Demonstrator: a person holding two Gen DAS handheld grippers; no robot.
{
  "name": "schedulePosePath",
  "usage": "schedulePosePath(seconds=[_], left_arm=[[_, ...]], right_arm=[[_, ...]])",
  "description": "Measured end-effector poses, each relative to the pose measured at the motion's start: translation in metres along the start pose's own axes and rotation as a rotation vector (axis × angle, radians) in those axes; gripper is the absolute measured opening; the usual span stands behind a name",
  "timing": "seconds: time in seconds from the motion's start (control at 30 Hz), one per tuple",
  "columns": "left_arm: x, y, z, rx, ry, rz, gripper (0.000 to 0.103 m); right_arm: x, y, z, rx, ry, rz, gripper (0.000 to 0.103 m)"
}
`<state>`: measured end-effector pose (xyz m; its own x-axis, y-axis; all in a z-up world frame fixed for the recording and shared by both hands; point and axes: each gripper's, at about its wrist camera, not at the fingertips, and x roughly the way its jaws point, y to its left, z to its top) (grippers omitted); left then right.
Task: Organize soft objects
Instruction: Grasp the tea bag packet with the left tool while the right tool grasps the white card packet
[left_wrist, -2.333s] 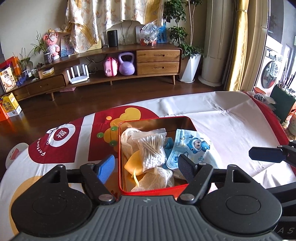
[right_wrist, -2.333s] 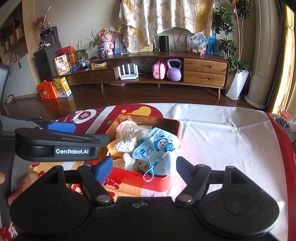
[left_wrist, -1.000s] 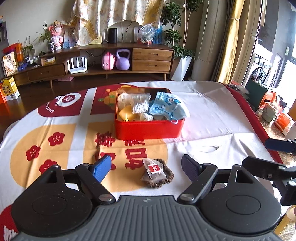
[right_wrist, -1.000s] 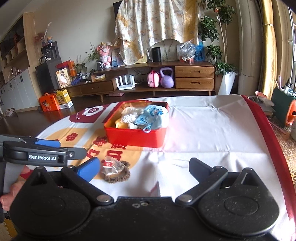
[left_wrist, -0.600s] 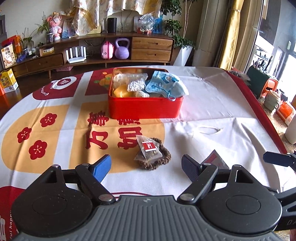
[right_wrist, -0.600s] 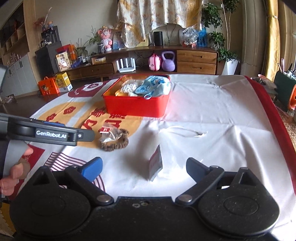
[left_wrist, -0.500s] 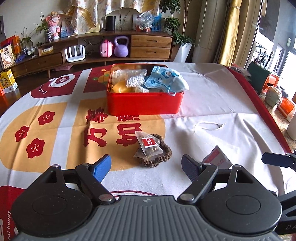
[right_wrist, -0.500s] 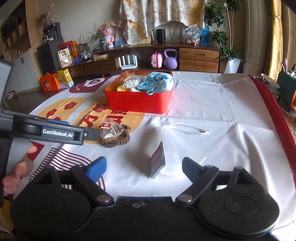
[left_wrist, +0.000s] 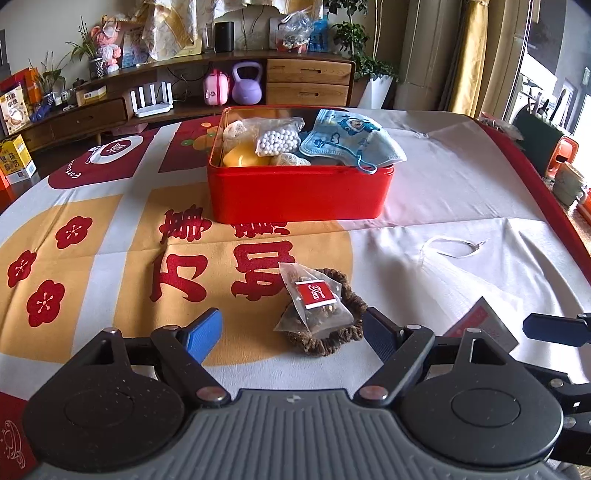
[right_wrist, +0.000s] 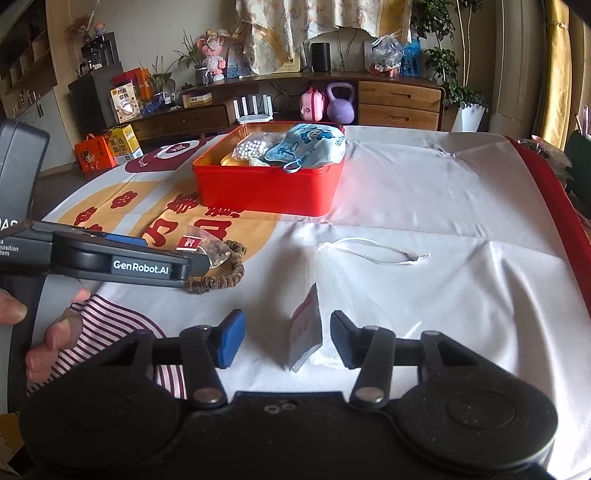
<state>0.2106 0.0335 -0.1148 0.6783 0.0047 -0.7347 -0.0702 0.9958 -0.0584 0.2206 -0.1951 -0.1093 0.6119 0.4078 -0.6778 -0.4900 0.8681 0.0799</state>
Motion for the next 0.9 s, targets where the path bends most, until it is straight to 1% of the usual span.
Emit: schedulePosePath(seconds=[0.1,0.23,0.37,0.4,0.43,0.47,0.5,0.53,0.63,0.67,0.7,0.73,0.83,0.9], left_arm=[[0.009,0.000,0.002,0.002,0.005,-0.002,0.083],[0.018,0.001,0.001,0.008,0.009,-0.003,0.083],[0.023,0.002,0.001,0.003,0.008,-0.001,0.082],[0.025,0.002,0.001,0.005,0.007,-0.001,0.080],[0.026,0.002,0.001,0.008,0.010,-0.003,0.074],[0.027,0.002,0.001,0.010,0.016,-0.008,0.069],[0.029,0.002,0.002,0.006,0.025,-0.018,0.066],[0.030,0.003,0.002,-0.002,0.031,-0.026,0.061],[0.030,0.002,0.002,-0.006,0.026,-0.025,0.054],[0.029,0.002,0.002,-0.003,0.023,-0.024,0.050],[0.028,0.002,0.002,0.000,0.022,-0.024,0.048],[0.028,0.001,0.001,0.001,0.021,-0.025,0.043],[0.027,0.003,0.001,-0.005,0.028,-0.038,0.034],[0.026,0.004,0.001,-0.006,0.028,-0.032,0.033]], right_arm=[[0.005,-0.002,0.002,0.000,0.006,0.001,0.040],[0.010,-0.004,0.003,0.000,0.010,0.003,0.034],[0.013,-0.003,0.003,-0.013,0.011,-0.003,0.024],[0.013,-0.003,0.003,-0.013,0.011,-0.002,0.023],[0.014,-0.003,0.002,-0.012,0.012,-0.003,0.023],[0.014,-0.003,0.002,-0.012,0.015,-0.004,0.021],[0.015,-0.004,0.002,-0.011,0.017,-0.005,0.017],[0.015,-0.004,0.002,-0.008,0.017,-0.005,0.015],[0.016,-0.005,0.001,-0.002,0.019,-0.002,0.007],[0.015,-0.005,0.002,-0.001,0.018,-0.003,0.006],[0.015,-0.005,0.001,0.000,0.018,-0.002,0.006],[0.015,-0.005,0.001,0.002,0.018,0.000,0.005],[0.015,-0.006,0.002,0.007,0.015,-0.002,0.004],[0.014,-0.006,0.002,0.015,0.013,-0.003,0.004]])
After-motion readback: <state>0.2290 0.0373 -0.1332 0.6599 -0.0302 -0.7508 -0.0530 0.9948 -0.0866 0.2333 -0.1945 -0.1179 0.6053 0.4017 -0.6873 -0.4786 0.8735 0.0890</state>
